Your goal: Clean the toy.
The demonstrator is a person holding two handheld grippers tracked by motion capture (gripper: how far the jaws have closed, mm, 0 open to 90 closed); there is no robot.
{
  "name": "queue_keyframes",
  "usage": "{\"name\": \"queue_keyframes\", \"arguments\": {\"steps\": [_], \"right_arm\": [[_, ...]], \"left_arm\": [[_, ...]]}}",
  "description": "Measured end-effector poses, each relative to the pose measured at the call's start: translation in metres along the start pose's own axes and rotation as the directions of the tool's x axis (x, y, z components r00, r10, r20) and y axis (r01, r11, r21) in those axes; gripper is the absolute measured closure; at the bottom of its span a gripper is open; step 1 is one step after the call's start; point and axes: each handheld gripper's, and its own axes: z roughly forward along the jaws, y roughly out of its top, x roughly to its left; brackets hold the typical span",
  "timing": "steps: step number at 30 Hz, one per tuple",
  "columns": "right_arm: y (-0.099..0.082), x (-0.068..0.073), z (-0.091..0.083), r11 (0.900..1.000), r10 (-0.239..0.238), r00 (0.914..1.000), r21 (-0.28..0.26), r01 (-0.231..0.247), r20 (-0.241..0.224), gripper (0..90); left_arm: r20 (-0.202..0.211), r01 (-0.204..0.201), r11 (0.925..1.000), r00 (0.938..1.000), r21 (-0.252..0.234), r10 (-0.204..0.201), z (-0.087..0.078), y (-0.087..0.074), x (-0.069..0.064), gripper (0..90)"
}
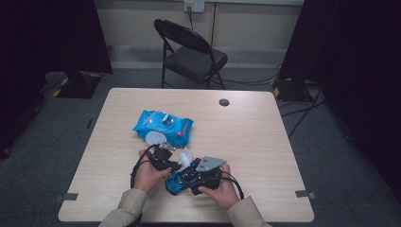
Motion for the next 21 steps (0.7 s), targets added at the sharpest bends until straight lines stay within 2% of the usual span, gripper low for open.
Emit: {"name": "queue_keyframes", "arguments": {"steps": [6,12,15,21], "right_arm": [[0.001,0.0,0.0,1.0,0.0,1.0,0.007,0.0,0.001,15.0],[0.0,0.0,0.0,1.0,0.003,1.0,0.001,-0.003,0.003,15.0],[0.0,-0.001,-0.001,1.0,0.005,1.0,0.0,-0.005,0.004,15.0],[-0.001,-0.001,-0.001,1.0,0.003,1.0,0.0,-0.003,0.004,15.0]], "left_arm": [[0.014,-0.006,0.9999,0.9999,-0.01,0.006,0.011,0.01,-0.002,82.3],[0.028,0.021,0.9986,0.9994,-0.048,-0.02,0.017,0.013,-0.001,82.1],[0.047,0.041,0.9973,0.9981,-0.061,-0.038,0.02,0.015,0.0,81.8],[0.044,0.042,0.9961,0.9983,-0.077,-0.038,0.028,0.022,-0.002,82.0]]}}
